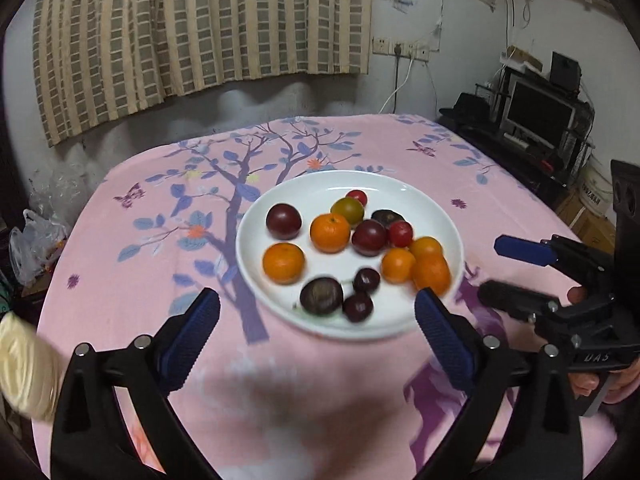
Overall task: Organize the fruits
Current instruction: 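Carry the red tomato and the mandarin to the plate and release both, then grasp a mandarin with the right tool while the left grasps a dark passion fruit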
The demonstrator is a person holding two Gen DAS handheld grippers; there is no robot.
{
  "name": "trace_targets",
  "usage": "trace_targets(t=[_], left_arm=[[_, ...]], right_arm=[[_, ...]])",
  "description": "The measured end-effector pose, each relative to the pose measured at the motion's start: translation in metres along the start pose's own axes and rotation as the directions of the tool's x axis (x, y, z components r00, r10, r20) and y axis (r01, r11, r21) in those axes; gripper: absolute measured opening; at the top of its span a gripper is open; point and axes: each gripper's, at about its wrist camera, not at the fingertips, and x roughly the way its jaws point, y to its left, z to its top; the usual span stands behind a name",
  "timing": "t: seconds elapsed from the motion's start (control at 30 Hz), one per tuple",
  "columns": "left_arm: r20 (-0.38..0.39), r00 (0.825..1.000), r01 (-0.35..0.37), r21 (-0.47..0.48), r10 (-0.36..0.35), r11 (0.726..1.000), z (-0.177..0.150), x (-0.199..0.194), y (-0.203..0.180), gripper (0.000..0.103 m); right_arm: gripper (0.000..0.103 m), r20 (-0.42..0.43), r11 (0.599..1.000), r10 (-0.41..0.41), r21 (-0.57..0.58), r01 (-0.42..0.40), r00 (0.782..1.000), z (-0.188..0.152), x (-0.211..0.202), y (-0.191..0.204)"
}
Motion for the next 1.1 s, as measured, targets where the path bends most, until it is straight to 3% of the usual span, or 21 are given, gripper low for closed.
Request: trace_targets(t=[0.17,0.27,0.37,0.47,0.53,0.6,0.73,0.9,0.97,1.0,1.1], left_arm=[[0.022,0.999,0.044,-0.051,-0.043,0.998,-0.059,-0.058,0.002,0.098],[0.041,0.997,0.065,-0.071,-0.062,0.995,-0.098,-0.073,0.000,0.098],[0.017,1.000,0.002,-0.054,-0.001,0.999,-0.120,-0.072,-0.009,0.098],[0.028,1.000,0.010,-0.027,-0.009,1.000,-0.126,-0.077,-0.015,0.098],[0.030,0.999,0.032,-0.025,-0.032,0.999,-0.127,-0.078,-0.015,0.098],[0.021,0.999,0.042,-0.033,-0.042,0.999,-0.128,-0.076,-0.014,0.098],[0.013,0.999,0.038,-0.065,-0.038,0.997,-0.127,-0.074,-0.009,0.098],[0.011,0.999,0.046,-0.093,-0.045,0.995,-0.126,-0.073,-0.005,0.098],[0.013,0.999,0.046,-0.091,-0.045,0.995,-0.126,-0.074,-0.005,0.098],[0.015,0.999,0.047,-0.089,-0.046,0.995,-0.126,-0.074,-0.006,0.098],[0.011,0.999,0.047,-0.082,-0.046,0.995,-0.126,-0.074,-0.006,0.098]], right_arm=[[0.078,-0.071,0.990,0.058,-0.124,-0.066,0.996,-0.047,-0.040,0.047],[0.078,-0.122,0.976,0.078,-0.193,-0.101,0.989,-0.076,-0.052,0.070],[0.073,-0.207,0.980,0.050,-0.179,-0.088,0.977,-0.097,-0.056,0.082],[0.065,-0.254,0.979,0.120,-0.128,-0.157,0.960,-0.107,-0.060,0.083],[0.061,-0.267,0.979,0.114,-0.136,-0.155,0.957,-0.112,-0.063,0.086],[0.050,-0.296,0.977,0.126,-0.131,-0.171,0.947,-0.116,-0.061,0.086],[0.050,-0.358,0.965,0.179,-0.119,-0.235,0.916,-0.125,-0.057,0.092],[0.050,-0.395,0.955,0.183,-0.144,-0.258,0.900,-0.133,-0.054,0.100],[0.037,-0.412,0.949,0.197,-0.149,-0.279,0.890,-0.137,-0.052,0.104],[0.037,-0.416,0.943,0.214,-0.147,-0.298,0.884,-0.137,-0.053,0.106],[0.037,-0.402,0.946,0.213,-0.141,-0.290,0.890,-0.135,-0.056,0.104]])
